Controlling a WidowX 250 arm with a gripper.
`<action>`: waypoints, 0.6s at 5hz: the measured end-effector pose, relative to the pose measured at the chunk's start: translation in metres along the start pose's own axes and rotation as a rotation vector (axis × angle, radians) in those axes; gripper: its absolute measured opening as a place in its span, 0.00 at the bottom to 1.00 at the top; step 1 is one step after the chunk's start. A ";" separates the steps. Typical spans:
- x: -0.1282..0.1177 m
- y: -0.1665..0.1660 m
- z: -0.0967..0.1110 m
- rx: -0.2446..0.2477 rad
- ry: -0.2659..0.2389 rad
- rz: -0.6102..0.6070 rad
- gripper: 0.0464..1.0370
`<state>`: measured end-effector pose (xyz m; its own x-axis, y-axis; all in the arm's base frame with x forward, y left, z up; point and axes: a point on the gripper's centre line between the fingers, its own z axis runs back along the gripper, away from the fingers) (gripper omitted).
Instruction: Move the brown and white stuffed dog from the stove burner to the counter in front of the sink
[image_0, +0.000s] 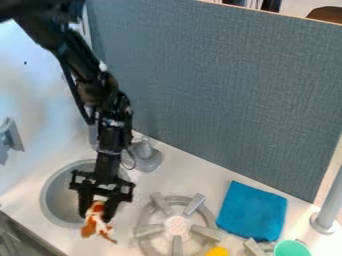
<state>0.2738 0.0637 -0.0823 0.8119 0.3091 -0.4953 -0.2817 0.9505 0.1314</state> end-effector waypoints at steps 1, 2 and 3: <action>0.008 0.004 -0.014 0.019 0.048 -0.008 0.54; 0.006 0.001 -0.019 0.010 0.051 -0.036 0.54; -0.006 -0.011 -0.024 -0.011 0.056 -0.081 0.54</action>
<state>0.2599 0.0506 -0.1013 0.8021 0.2288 -0.5516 -0.2221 0.9717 0.0801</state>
